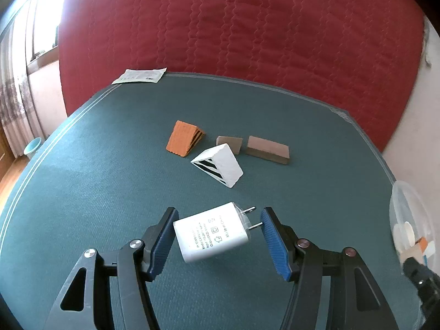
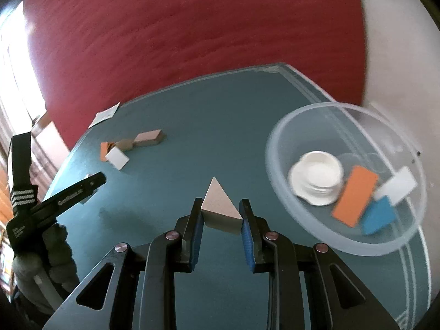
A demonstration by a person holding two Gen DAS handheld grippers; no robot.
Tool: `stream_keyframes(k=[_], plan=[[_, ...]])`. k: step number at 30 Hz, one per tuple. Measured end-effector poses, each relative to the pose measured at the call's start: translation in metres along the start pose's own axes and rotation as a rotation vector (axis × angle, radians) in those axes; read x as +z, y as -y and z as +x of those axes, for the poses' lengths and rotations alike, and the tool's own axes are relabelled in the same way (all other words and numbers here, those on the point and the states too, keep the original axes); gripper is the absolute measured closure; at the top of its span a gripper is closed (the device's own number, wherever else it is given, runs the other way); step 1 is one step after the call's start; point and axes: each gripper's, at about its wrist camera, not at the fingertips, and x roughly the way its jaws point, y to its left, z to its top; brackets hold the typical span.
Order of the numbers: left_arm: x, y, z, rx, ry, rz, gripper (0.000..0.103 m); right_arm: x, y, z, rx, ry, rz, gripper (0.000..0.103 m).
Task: Organize rigid objects
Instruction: 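Carry the beige triangle to the bowl with the right gripper while the left carries the charger, then lower the beige triangle into the bowl and open the right gripper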
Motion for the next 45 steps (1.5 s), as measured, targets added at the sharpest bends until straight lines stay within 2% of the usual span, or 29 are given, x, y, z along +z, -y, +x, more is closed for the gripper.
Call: stream_keyframes(k=[12,25,30,38,44,45], plan=[[-0.005,0.009,-0.005,0.004,0.009,0.024,0.038,0.006,0.059,-0.034,-0.134,0.090,0.126,0.076],[-0.009,0.015,-0.004,0.010,0.008,0.051,0.038,-0.001,0.105,-0.037,-0.237,0.097,0.206,0.076],[-0.011,0.020,-0.006,0.007,0.011,0.064,0.038,-0.004,0.115,-0.039,-0.251,0.099,0.221,0.068],[-0.016,0.030,-0.007,-0.030,-0.022,0.099,0.038,-0.018,0.116,-0.044,-0.319,0.116,0.169,0.068],[-0.017,0.048,-0.012,-0.089,-0.050,0.129,0.038,-0.026,0.116,-0.050,-0.341,0.145,0.141,0.066],[-0.017,0.053,-0.014,-0.103,-0.053,0.136,0.038,-0.028,0.117,-0.050,-0.350,0.157,0.141,0.062]])
